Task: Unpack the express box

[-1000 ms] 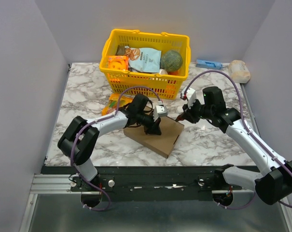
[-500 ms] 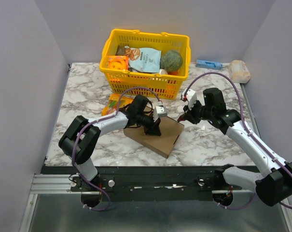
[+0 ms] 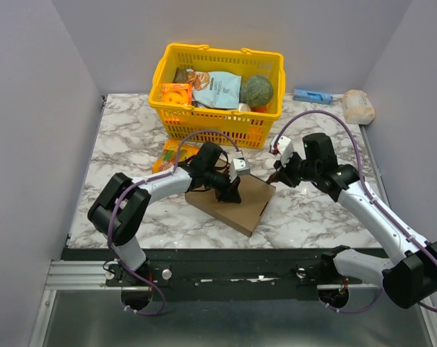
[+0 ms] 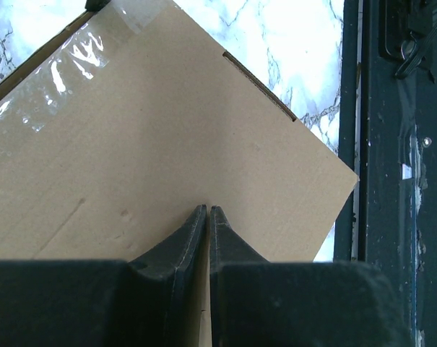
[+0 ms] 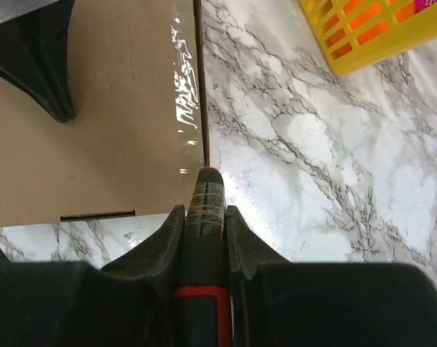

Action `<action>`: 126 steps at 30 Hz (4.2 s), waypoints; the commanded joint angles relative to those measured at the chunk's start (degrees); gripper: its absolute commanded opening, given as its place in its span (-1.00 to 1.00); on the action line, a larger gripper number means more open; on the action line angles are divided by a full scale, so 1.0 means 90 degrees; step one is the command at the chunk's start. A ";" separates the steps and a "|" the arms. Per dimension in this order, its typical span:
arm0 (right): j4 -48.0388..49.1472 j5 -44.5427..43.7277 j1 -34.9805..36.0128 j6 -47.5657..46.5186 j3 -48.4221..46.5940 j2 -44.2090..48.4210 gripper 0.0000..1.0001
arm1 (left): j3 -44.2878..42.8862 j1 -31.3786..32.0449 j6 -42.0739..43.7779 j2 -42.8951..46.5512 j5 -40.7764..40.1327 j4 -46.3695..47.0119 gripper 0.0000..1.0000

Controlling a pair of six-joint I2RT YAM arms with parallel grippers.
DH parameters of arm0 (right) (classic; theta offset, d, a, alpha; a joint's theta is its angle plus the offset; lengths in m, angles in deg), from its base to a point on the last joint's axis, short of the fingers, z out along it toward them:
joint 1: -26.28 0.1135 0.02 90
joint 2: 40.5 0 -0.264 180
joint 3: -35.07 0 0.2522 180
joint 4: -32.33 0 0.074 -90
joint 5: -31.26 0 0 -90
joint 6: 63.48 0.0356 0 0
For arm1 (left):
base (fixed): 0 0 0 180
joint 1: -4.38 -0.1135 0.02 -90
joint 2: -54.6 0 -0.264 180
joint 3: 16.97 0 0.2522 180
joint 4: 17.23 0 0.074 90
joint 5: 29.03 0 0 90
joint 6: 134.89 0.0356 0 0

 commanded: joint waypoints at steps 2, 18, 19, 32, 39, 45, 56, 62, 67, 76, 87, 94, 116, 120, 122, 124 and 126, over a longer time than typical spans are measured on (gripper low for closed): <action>-0.0414 -0.0224 -0.0007 -0.0391 0.0006 0.0170 -0.99 | 0.0076 0.0004 -0.0037 -0.0236 -0.0098 -0.0194 -0.70; -0.1088 -0.0429 -0.0056 -0.0811 -0.0052 0.0385 -0.99 | -0.0012 0.0014 -0.0135 -0.0393 -0.0391 -0.0155 -0.74; -0.1098 -0.0449 -0.0065 -0.0792 -0.0062 0.0405 -0.99 | 0.0007 0.0004 -0.0144 -0.0383 -0.0381 -0.0145 -0.74; -0.0132 -0.1609 -0.0134 -0.0166 -0.0484 0.0805 -0.99 | -0.0890 0.0004 0.0110 -0.0256 0.0146 -0.0457 -0.51; 0.1331 -0.3690 -0.0514 -0.0644 0.1225 0.1390 -0.99 | -0.1691 -0.0064 0.0227 0.0163 -0.0166 -0.0867 -0.27; 0.2768 -0.4306 -0.0642 -0.1182 0.1969 0.1880 -0.99 | -0.1819 -0.0191 0.0188 0.0418 -0.1596 -0.0946 -0.17; 0.4037 -0.4287 -0.0681 -0.2606 0.2945 0.2065 -0.99 | -0.1070 -0.0552 0.0539 0.0613 -0.2013 -0.1551 -0.12; 0.4224 -0.4209 -0.0690 -0.2491 0.2956 0.1929 -0.99 | -0.0045 -0.0582 0.2302 0.1471 -0.0510 -0.2234 -0.31; 0.4068 -0.4180 -0.0681 -0.2247 0.2819 0.1773 -0.99 | 0.0251 -0.0543 0.3273 0.1756 -0.0596 -0.2810 -0.74; 0.3746 -0.4170 -0.0681 -0.2090 0.2585 0.1587 -0.99 | 0.0417 -0.0425 0.3634 0.1453 -0.0859 -0.2625 -0.96; 0.3658 -0.4150 -0.0681 -0.2080 0.2409 0.1450 -0.99 | 0.1353 -0.0240 0.5333 0.1307 -0.1864 -0.3172 -1.00; 0.3511 -0.4199 -0.0681 -0.2061 0.2262 0.1430 -0.99 | 0.2028 -0.0006 0.5978 0.1657 -0.2382 -0.3436 -1.00; 0.3394 -0.4121 -0.0681 -0.1944 0.2077 0.1206 -0.99 | 0.2215 -0.0152 0.6604 0.2761 -0.2286 -0.4188 -1.00; 0.3394 -0.4024 -0.0690 -0.1876 0.2077 0.1109 -0.99 | 0.1737 -0.0191 0.5970 0.3063 -0.1778 -0.4022 -0.61; 0.3394 -0.3994 -0.0681 -0.1837 0.2038 0.1031 -0.99 | 0.1638 -0.0201 0.5978 0.3191 -0.1553 -0.3973 -0.46; 0.3394 -0.3975 -0.0681 -0.1817 0.1979 0.1001 -0.99 | 0.1521 -0.0191 0.6144 0.3308 -0.1465 -0.4060 -0.31; 0.3220 -0.3945 -0.0681 -0.1807 0.1872 0.0933 -0.99 | 0.1395 -0.0191 0.6602 0.3241 -0.1397 -0.4236 -0.24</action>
